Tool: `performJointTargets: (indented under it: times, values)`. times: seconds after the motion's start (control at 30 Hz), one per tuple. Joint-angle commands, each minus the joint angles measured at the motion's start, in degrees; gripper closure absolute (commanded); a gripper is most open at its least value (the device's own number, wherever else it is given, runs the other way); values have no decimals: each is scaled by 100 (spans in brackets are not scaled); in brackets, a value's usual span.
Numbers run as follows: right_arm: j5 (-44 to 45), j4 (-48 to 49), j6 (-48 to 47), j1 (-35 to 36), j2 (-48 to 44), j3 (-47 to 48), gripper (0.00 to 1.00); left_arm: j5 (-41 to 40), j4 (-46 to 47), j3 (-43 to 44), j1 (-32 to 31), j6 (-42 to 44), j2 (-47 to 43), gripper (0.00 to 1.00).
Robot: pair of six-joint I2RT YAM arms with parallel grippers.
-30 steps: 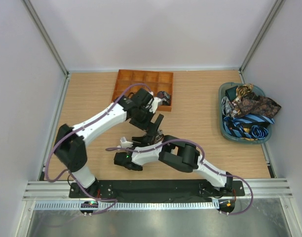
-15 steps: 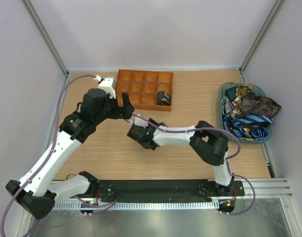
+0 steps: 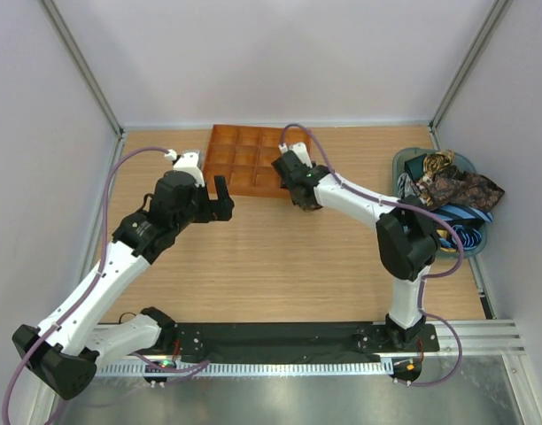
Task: Roll the ties
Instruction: Place the rolled tie into the container
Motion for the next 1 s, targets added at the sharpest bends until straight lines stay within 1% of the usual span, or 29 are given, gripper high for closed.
performJointTargets:
  times: [0.0,0.1,0.13,0.33,0.5,0.63,0.83,0.97]
  values:
    - [-264,-185,289,-111,-286,723,99,-90,14,18,9,60,-126,0]
    - [-387,-414,316,-226,-85,1329,99,42,-126,53,17,77,-126,0]
    - [-431,-475,333,-235,73,1696,99,76,-170,79,9,95,-126,0]
    - [-432,-1082,544,-235,750,3025,99,138,-373,-25,9,165,-240,0]
    - [-308,-1477,606,-235,1128,3729,99,217,-382,-122,9,209,-285,0]
    - [-159,-1925,667,-191,1533,4502,99,244,-417,-114,9,262,-267,0]
    - [-45,-2172,764,-68,2059,4968,99,252,-496,-123,9,314,-249,0]
    - [-89,-2146,843,29,2306,5128,99,279,-584,-114,9,358,-214,0]
